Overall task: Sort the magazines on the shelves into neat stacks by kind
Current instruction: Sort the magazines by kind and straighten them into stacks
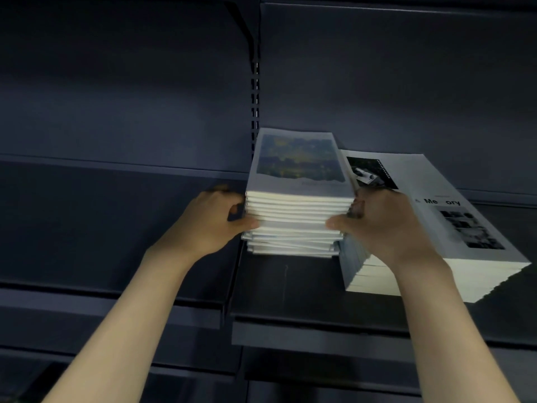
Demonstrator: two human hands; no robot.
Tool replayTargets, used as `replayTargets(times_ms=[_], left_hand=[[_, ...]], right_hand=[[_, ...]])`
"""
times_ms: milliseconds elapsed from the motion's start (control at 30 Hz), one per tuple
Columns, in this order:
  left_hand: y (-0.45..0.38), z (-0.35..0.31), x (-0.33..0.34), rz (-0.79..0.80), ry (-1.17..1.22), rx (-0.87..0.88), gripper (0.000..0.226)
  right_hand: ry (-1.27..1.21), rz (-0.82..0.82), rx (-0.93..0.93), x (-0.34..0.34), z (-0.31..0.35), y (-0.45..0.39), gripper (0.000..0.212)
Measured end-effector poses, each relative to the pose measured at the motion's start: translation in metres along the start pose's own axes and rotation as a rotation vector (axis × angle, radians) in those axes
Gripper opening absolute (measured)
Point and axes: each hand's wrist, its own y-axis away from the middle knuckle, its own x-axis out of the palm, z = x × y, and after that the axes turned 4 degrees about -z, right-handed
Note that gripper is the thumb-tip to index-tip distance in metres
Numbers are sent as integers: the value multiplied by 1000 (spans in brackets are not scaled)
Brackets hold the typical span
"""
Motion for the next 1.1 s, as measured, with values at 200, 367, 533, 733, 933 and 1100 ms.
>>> replayTargets(times_ms=[200,367,533,733,933,1100], left_hand=[[6,0,8,-63,88,-45,32],[6,-4,10,-79,122,-67,25],[2,-10,2,-38,225,-136,13],[-2,-9,5,-74,190,-156,18],[4,-6,10,-160,190,-162,21],[6,-5,11,-198,185,-117,18]], right_hand=[[-29,63,14,-11,-4,7,31],[43,-16,20,-10,-10,10,33],[24,-28,-6,-6,-10,7,27],[115,-63,-56,-2,-6,9,16],[271,71,-66,0,-1,1,32],[258,162,-64,-2,-2,-8,37]])
